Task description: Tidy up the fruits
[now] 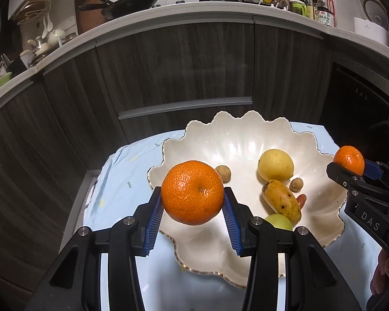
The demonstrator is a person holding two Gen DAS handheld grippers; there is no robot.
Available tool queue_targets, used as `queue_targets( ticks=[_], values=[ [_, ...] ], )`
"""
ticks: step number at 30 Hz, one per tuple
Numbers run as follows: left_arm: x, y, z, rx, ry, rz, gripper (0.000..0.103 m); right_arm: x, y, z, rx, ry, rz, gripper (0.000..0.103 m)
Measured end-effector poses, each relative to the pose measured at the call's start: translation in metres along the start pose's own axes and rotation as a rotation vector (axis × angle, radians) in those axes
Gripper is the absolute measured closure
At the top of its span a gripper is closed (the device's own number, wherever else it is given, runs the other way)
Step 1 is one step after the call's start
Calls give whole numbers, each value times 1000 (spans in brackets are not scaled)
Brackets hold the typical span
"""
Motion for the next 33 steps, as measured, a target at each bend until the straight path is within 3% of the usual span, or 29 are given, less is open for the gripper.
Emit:
queue_targets(
  ticks=[9,10,13,18,23,33],
  values=[
    [17,-2,-1,5,37,-11,57,15,1,1,-2,43,24,58],
    [18,-2,-1,5,39,-10,54,15,1,1,-1,44,28,58],
    [15,0,1,4,17,10,33,17,2,0,0,51,31,56],
    [12,2,3,11,13,25,32,7,1,3,12,-1,4,22],
    [5,5,4,1,9,38,23,-1,3,7,11,-18,7,22],
    [-19,11,6,-14,-13,51,19,-27,8,9,21,-56,16,21]
  ],
)
Point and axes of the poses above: each gripper's, at about its wrist camera, not at the fingertips, and x roughly the way its jaws point, y to its left, z to its top, the point moved 3 cm from there along x, roughly the way its jaws point, and after that the axes turned 8 degrees about z, right-handed, at the moved point
